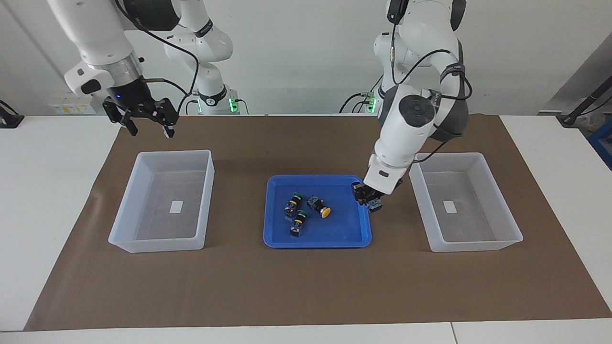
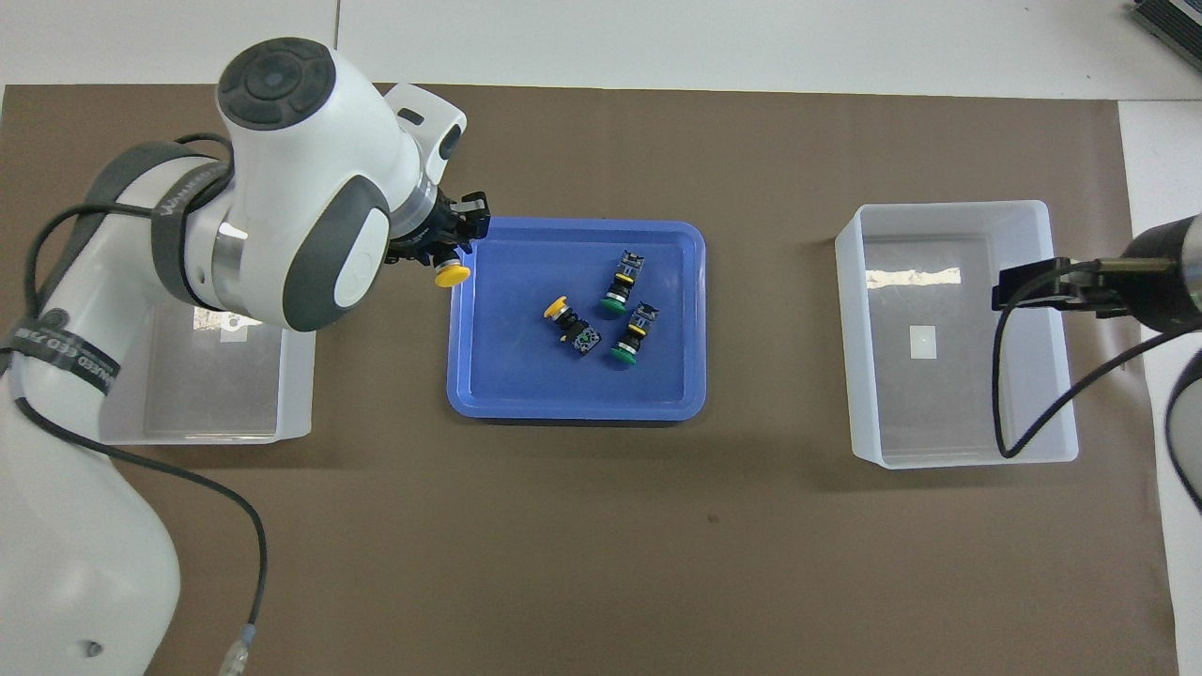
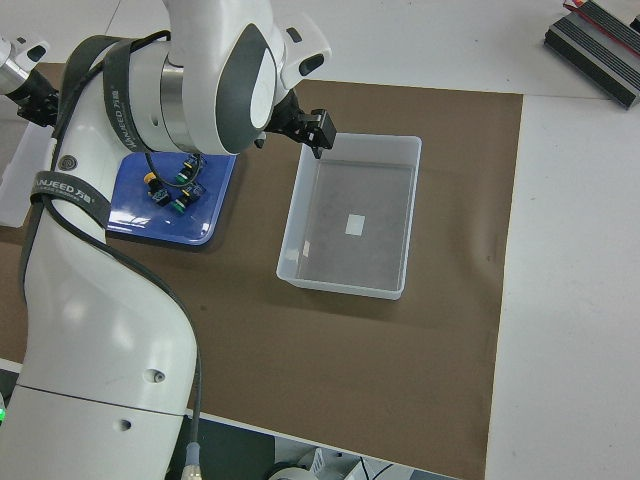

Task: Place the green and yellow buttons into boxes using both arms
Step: 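Carry the yellow button to the left bin while the right gripper reaches the tray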

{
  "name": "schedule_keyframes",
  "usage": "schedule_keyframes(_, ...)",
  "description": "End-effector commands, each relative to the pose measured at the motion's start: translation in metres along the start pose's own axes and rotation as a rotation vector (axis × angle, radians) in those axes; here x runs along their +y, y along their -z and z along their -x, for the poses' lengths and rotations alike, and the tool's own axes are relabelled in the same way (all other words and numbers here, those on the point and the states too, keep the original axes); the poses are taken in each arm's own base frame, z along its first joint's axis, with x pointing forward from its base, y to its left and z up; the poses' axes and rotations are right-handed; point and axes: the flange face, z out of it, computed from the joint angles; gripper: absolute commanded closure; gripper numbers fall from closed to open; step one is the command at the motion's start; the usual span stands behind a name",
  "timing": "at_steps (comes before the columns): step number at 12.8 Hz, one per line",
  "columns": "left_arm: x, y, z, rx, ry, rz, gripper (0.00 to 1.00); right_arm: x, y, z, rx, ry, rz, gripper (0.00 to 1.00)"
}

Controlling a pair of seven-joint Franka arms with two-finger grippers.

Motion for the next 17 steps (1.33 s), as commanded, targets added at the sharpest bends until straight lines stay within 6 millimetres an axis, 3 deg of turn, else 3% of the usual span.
schedule_keyframes(1,-0.044,0.010,-0.027,-0.026,-0.051,-0.034,1.00,-0.064,-0.052,-0.003,0.016,0.007,-0.046,0.00)
schedule_keyframes(4,-0.114,0.018,-0.059,-0.031,-0.141,-0.033,1.00,-0.143,-0.111,-0.014,0.040,-0.080,-0.085,0.00)
schedule_keyframes(7,-0.193,0.031,-0.085,-0.006,-0.248,-0.022,1.00,-0.219,-0.167,-0.001,0.041,-0.103,-0.098,0.00)
schedule_keyframes(10,-0.235,0.026,-0.094,0.012,-0.330,-0.020,1.00,-0.245,-0.212,0.010,0.051,-0.047,-0.100,0.00)
schedule_keyframes(13,-0.267,-0.006,-0.083,0.034,-0.384,-0.025,1.00,-0.261,-0.242,0.017,0.054,-0.022,-0.100,0.00)
schedule_keyframes(14,-0.271,-0.021,-0.077,0.042,-0.385,-0.027,1.00,-0.273,-0.254,0.024,0.057,0.003,-0.104,0.00)
schedule_keyframes(17,-0.275,-0.054,-0.068,0.040,-0.385,-0.029,1.00,-0.270,-0.279,0.033,0.046,0.052,-0.090,0.00)
